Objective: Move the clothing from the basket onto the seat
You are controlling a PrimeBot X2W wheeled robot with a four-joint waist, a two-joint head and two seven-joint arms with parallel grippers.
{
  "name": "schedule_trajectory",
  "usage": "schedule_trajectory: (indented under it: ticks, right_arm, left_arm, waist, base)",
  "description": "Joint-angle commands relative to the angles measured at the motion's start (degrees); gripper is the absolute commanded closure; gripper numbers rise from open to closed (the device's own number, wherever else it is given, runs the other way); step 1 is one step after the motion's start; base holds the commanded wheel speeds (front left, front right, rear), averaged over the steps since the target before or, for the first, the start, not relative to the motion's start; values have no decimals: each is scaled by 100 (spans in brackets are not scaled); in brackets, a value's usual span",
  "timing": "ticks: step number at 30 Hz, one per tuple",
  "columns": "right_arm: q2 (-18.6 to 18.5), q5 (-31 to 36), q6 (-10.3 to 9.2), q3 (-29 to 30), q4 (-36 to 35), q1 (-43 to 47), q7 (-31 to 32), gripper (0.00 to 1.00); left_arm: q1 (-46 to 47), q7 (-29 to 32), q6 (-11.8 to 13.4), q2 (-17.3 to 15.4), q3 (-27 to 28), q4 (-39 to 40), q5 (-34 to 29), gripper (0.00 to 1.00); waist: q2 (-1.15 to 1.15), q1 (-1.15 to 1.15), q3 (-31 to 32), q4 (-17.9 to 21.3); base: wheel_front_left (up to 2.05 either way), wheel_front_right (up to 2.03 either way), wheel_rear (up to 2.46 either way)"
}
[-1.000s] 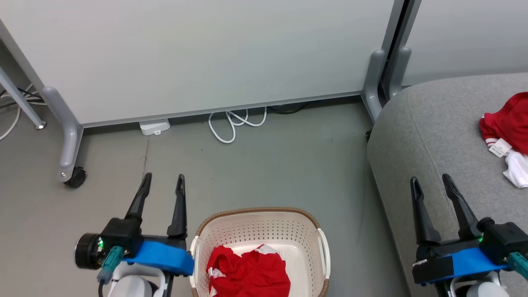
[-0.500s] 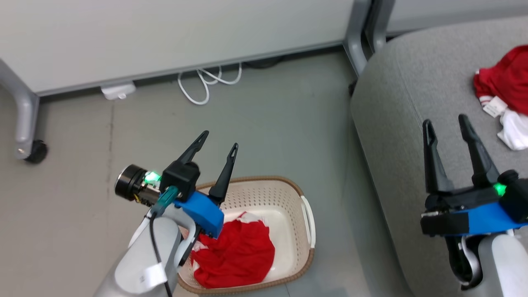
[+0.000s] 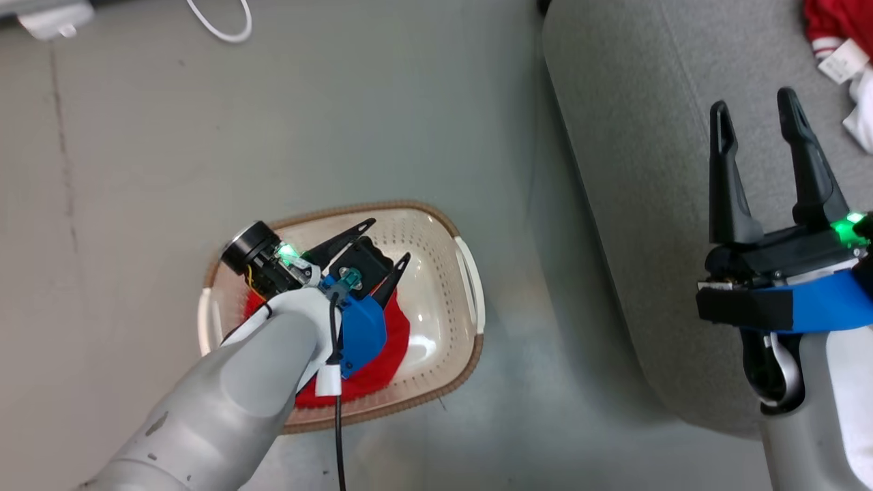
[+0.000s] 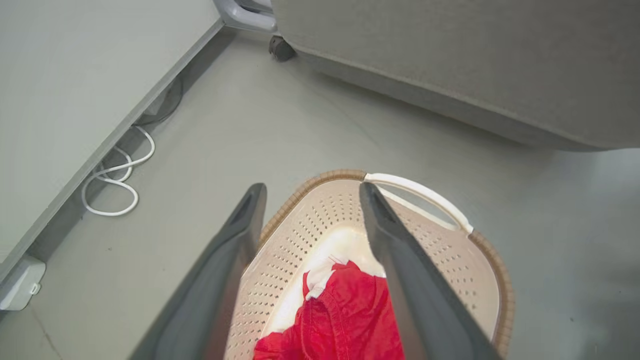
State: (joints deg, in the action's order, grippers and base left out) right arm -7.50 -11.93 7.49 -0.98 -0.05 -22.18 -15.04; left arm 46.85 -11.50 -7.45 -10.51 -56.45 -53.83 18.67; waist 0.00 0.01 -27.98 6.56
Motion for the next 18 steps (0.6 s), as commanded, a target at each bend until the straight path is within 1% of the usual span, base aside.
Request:
schedule_trajectory:
  ticks: [1,6,8,13,16,18]
  right_arm:
    - [-20,-3,1,-6,-56,-170,-22,0]
    - [-49,-23,1,-47,-212,-468,-22,0]
    - [-61,-23,1,-55,-273,-583,-22,0]
    - [-64,-12,1,-56,-473,-838,-22,0]
    - [-52,13,1,-73,-602,-957,-22,0]
    - [-39,28,1,-91,-672,-1014,-22,0]
  left_arm:
    - [176,62,0,-40,-178,-92,90,0]
    - [608,517,0,-130,-1097,-439,516,0]
    - [754,771,0,-165,-1365,-569,674,0]
    - [999,1556,0,-244,-1632,-698,1012,0]
    - [1099,1996,0,-331,-1687,-689,1041,0]
    - [1170,2289,0,-387,-1699,-670,906,0]
  waist:
    - [0,-1,-500,192]
    - [0,-1,-1087,298]
    - [0,-1,-1306,328]
    - [0,-1,-1812,401]
    - [0,-1,-2086,440]
    - [0,-1,-2243,461]
  base:
    - [0,0,0]
    - [0,0,0]
    - [0,0,0]
    - [0,0,0]
    - [0,0,0]
    - [0,0,0]
